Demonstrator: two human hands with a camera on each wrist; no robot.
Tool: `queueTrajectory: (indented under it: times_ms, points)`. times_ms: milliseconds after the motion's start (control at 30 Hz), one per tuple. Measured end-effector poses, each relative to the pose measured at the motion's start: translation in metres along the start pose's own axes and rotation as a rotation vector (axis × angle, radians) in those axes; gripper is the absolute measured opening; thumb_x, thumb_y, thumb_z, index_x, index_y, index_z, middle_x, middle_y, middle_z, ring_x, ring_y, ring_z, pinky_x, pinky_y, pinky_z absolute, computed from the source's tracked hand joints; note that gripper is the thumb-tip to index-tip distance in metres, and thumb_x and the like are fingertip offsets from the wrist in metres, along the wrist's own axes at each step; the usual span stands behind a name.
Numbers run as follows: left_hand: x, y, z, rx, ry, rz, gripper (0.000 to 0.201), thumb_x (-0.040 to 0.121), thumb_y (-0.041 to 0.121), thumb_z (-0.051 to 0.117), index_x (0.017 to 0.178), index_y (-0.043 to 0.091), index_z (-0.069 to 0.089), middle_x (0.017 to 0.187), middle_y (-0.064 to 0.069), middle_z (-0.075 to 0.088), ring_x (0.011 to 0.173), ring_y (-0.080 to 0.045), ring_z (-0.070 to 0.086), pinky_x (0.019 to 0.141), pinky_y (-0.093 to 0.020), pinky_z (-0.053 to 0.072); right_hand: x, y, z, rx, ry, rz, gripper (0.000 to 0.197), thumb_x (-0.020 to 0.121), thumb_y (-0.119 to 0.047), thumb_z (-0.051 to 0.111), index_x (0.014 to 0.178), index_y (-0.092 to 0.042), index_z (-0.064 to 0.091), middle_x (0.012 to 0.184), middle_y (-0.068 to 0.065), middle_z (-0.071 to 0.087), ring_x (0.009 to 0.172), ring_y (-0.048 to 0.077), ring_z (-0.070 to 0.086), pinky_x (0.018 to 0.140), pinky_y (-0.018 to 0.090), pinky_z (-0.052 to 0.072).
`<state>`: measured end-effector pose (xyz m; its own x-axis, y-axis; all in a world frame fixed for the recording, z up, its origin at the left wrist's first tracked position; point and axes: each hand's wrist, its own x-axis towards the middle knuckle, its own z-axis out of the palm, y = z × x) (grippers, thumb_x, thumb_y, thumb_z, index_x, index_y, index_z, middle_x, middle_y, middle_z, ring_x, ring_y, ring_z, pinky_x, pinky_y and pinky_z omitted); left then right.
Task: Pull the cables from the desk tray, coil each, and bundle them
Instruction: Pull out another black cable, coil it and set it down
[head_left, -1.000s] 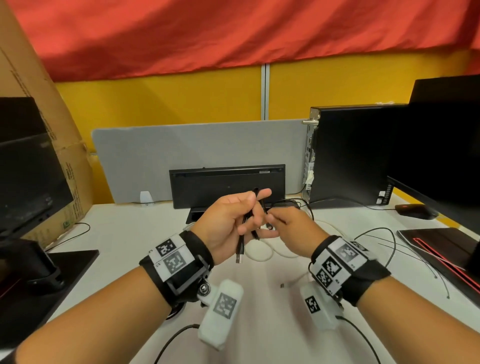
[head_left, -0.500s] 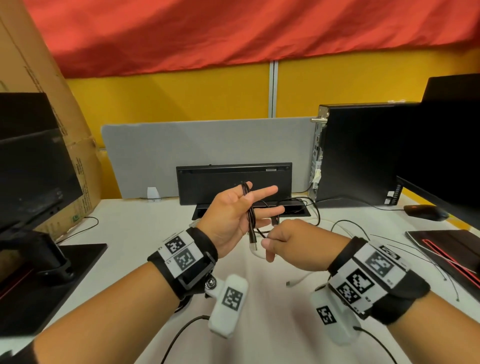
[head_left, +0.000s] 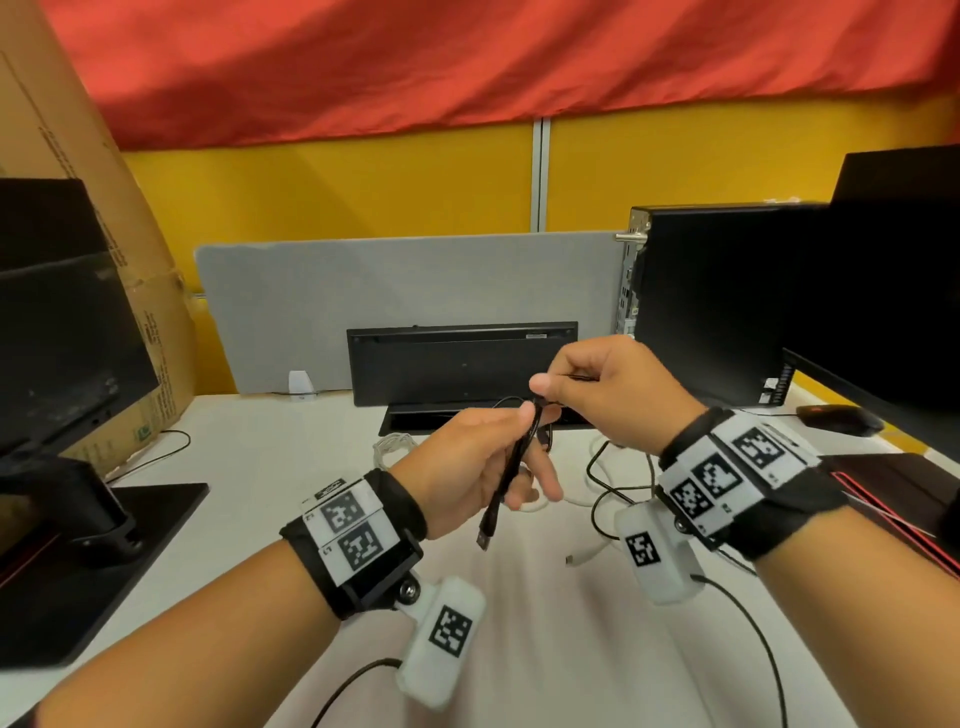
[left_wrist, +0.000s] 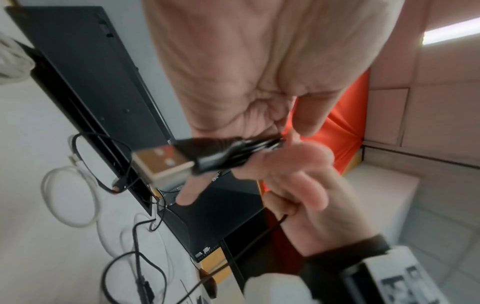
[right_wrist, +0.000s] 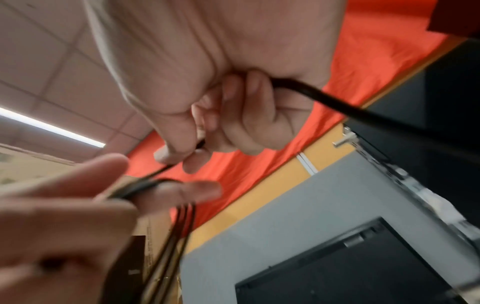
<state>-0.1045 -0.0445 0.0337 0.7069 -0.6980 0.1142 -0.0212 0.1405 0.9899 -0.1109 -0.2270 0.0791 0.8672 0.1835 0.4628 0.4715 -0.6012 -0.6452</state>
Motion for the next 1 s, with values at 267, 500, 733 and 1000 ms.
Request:
queueTrajectory:
  times_ms: [267,500,733,1000]
  points:
    - [-0.005,0.006,0.002,-0.256,-0.046,0.043,0.040,0.099,0.018,0.045,0.134,-0.001,0.052,0.055,-0.006,0.049,0.041,-0.009,0.034,0.094,-0.066,0.045,-0.009,0.032,0.028,0.066,0.060,0.130,0.025,0.097,-0.023,0.053,0.086,-0.023,0.075,0.082,-0.003,0.072,0.083,0.018,0.067,0.081,0.036,0.055]
    - [0.002,0.014,0.003,-0.303,0.171,0.184,0.036,0.104,0.021,0.035,0.131,-0.002,0.041,0.090,-0.011,0.072,0.045,-0.010,0.042,0.088,-0.062,0.050,-0.024,0.032,0.052,-0.099,-0.242,0.192,0.032,0.092,0.000,0.040,0.081,-0.015,0.066,0.073,0.000,0.060,0.066,0.016,0.054,0.070,0.040,0.048]
    - [0.007,0.009,-0.013,-0.268,0.251,0.274,0.024,0.106,0.019,0.030,0.126,0.009,0.037,0.131,-0.010,0.062,0.100,-0.037,0.069,0.094,-0.057,0.050,-0.032,0.015,0.043,-0.234,-0.456,0.204,0.033,0.101,-0.032,0.043,0.095,-0.021,0.073,0.068,-0.016,0.051,0.067,-0.003,0.051,0.059,0.013,0.035]
    - [0.005,0.008,-0.012,-0.051,0.201,0.131,0.036,0.107,0.024,0.029,0.143,0.019,0.031,0.123,-0.008,0.068,0.091,-0.029,0.072,0.091,-0.042,0.051,-0.025,-0.016,0.019,-0.299,-0.405,0.097,0.028,0.095,-0.028,0.056,0.071,-0.019,0.067,0.047,-0.021,0.054,0.044,-0.005,0.049,0.047,0.011,0.035]
